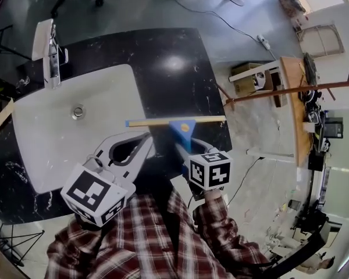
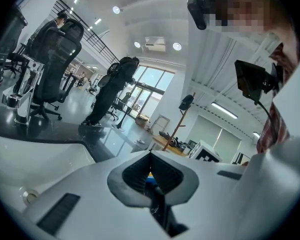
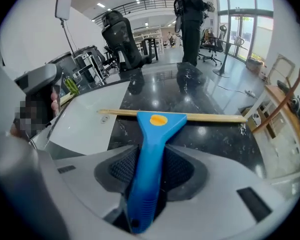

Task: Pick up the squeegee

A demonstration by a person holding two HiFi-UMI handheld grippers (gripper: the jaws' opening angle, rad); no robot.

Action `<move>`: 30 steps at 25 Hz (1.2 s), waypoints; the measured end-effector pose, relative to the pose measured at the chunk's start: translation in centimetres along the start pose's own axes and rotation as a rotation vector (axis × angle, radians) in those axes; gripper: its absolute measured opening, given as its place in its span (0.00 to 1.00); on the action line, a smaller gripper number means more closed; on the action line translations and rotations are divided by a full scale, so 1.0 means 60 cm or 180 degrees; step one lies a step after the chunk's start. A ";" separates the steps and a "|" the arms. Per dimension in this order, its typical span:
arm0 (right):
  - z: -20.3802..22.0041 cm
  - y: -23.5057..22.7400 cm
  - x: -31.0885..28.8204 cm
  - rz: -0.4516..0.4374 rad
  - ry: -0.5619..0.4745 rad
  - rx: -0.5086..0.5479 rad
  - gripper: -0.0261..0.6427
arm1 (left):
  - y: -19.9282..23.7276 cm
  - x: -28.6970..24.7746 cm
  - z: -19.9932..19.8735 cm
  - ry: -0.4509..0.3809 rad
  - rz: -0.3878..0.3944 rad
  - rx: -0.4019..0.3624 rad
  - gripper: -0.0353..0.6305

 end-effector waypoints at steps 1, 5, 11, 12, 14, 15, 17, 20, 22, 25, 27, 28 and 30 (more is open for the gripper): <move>0.001 -0.003 0.000 -0.0020 -0.0008 -0.0061 0.28 | 0.000 0.003 0.001 0.0004 -0.0008 0.0001 0.07; 0.006 -0.009 -0.001 -0.0087 -0.0072 -0.0250 0.26 | -0.005 0.012 0.001 0.0009 -0.0023 -0.0014 0.07; 0.007 -0.015 0.011 -0.0362 -0.0320 -0.0721 0.25 | -0.016 0.025 -0.004 0.0021 -0.0057 -0.0104 0.07; 0.006 -0.016 0.013 -0.0401 -0.0356 -0.0771 0.25 | -0.019 0.027 -0.004 0.0021 -0.0062 -0.0118 0.07; 0.004 -0.015 0.018 -0.0472 -0.0424 -0.0847 0.25 | -0.025 0.029 -0.006 0.0021 -0.0067 -0.0151 0.07; 0.002 -0.014 0.020 -0.0505 -0.0459 -0.0872 0.25 | -0.027 0.029 -0.008 0.0021 -0.0069 -0.0170 0.07; -0.003 -0.012 0.026 -0.0561 -0.0538 -0.0904 0.25 | -0.033 0.030 -0.012 0.0020 -0.0076 -0.0215 0.07; -0.013 -0.009 0.036 -0.0665 -0.0675 -0.0966 0.25 | -0.040 0.033 -0.019 0.0015 -0.0091 -0.0275 0.07; -0.024 -0.007 0.044 -0.0755 -0.0798 -0.1000 0.25 | -0.044 0.033 -0.023 0.0014 -0.0102 -0.0313 0.07; -0.051 -0.001 0.065 -0.0865 -0.1028 -0.0943 0.25 | -0.050 0.035 -0.030 0.0014 -0.0114 -0.0363 0.07; -0.073 0.005 0.083 -0.0925 -0.1191 -0.0848 0.25 | -0.056 0.036 -0.035 0.0024 -0.0119 -0.0389 0.07; -0.084 0.010 0.093 -0.0953 -0.1274 -0.0799 0.25 | -0.059 0.037 -0.037 0.0031 -0.0123 -0.0404 0.07; -0.108 0.021 0.113 -0.1020 -0.1446 -0.0709 0.25 | -0.063 0.040 -0.040 0.0042 -0.0136 -0.0432 0.07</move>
Point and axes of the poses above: the fingertips, and each gripper's own axes: x backward along the fingers, y to its left, z out of its underside, the point moved 8 cm from there along x, backward along the fingers, and after that the axes turned 15 degrees about z, right-handed, at the moved point
